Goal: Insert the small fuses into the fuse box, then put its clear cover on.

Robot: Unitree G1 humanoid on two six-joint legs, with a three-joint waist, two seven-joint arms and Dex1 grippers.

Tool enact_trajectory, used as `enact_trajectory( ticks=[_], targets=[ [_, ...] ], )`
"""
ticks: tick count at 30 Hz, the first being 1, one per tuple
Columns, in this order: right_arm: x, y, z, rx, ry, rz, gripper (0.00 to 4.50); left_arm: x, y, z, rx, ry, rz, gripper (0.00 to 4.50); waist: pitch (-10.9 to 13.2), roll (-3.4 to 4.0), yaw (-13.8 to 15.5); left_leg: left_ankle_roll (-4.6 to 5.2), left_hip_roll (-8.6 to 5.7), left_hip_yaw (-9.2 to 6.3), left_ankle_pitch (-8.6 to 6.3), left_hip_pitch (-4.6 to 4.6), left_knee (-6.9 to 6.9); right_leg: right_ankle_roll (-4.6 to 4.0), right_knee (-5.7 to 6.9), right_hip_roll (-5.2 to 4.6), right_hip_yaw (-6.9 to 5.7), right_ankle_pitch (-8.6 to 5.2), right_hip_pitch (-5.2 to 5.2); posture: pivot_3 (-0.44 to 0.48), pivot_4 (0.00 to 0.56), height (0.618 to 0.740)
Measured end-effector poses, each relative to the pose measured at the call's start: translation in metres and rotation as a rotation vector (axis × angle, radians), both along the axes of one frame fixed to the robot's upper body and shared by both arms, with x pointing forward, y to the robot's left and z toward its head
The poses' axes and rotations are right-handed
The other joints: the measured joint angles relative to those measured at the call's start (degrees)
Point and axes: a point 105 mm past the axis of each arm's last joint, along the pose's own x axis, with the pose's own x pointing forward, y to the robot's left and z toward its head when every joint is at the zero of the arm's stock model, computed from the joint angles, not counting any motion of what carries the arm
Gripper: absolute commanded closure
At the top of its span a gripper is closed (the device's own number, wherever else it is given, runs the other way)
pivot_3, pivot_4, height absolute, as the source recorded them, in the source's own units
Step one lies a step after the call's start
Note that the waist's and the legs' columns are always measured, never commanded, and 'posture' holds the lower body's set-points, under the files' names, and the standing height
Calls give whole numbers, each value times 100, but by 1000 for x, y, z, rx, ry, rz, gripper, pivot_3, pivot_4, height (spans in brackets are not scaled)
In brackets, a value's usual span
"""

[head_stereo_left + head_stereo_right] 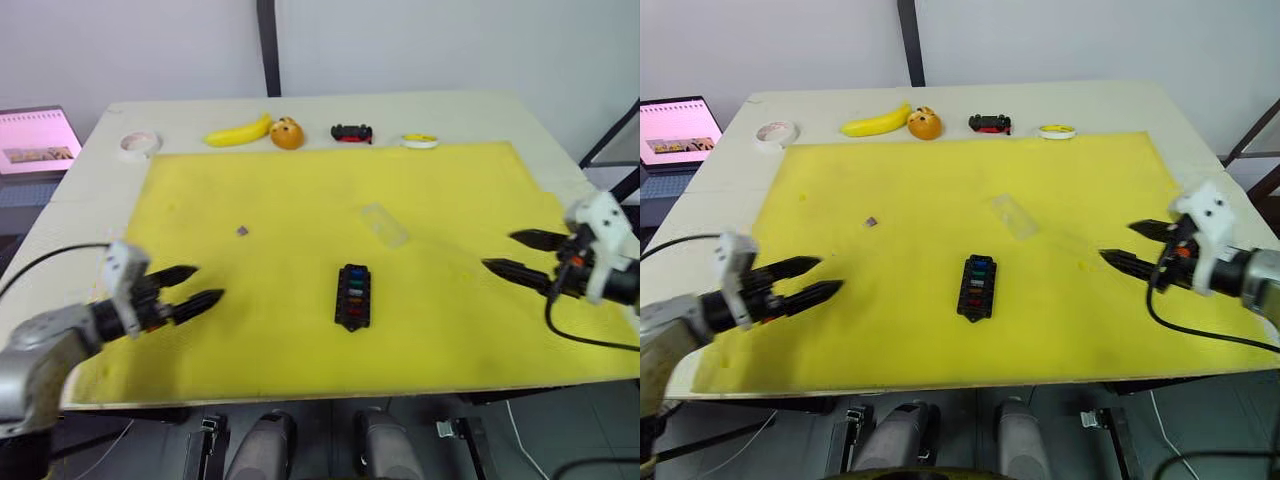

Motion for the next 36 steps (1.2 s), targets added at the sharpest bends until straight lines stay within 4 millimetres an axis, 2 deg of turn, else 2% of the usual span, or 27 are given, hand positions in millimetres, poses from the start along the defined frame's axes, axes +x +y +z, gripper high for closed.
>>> enact_trajectory(
  ticks=[4, 7, 12, 14, 17, 24, 28, 36],
  targets=[
    [2, 0, 2, -11, -27, 1, 59, -5, 16, 2, -63, 31, 113, 0, 0, 1, 31, -1, 1, -3, 0, 10, 0, 0, 0, -2, -2, 0, 15, 0, 150, 740],
    [6, 16, 4, -10, -51, 40, 59, 0, 15, 9, -134, 49, 137, 0, 0, 1, 31, -1, 1, -3, 0, 10, 0, 0, 0, -3, -2, 0, 14, 0, 150, 740],
    [6, 64, 6, 45, -56, 194, 59, 22, -1, 20, -291, 114, 110, 0, 0, 1, 28, -3, -1, -5, 1, 10, 2, 0, 2, -2, -4, 0, 13, 0, 150, 740],
    [7, 88, 12, 83, -59, 283, 59, 38, -7, 24, -371, 193, 86, 0, 1, -1, 24, -5, -1, -9, 2, 8, 5, 0, 4, 1, -8, 0, 10, 0, 150, 740],
    [4, 121, 19, 110, -70, 410, 59, 51, -22, 30, -455, 296, 10, 0, 1, -1, -8, -11, -2, -9, 5, 7, 3, 0, 4, 1, -7, 0, 6, 0, 150, 740],
    [13, 173, 20, 162, -93, 541, 59, 86, -36, 27, -620, 459, 18, 0, 0, -3, -19, -36, -3, -6, 19, 2, 3, 0, 11, 0, -4, 0, -7, 0, 150, 740],
    [22, 190, 11, 163, -90, 552, 59, 98, -41, 13, -672, 538, 58, 0, -2, -6, -20, -39, -5, -6, 20, -3, 4, 0, 15, -1, -4, 0, -15, 0, 150, 740],
    [29, 198, 7, 163, -115, 522, 59, 111, -45, 7, -713, 530, 98, 0, -3, -6, -7, -47, -8, -8, 25, -6, 5, 0, 22, -4, -3, 0, -19, 0, 150, 740]
  ],
)
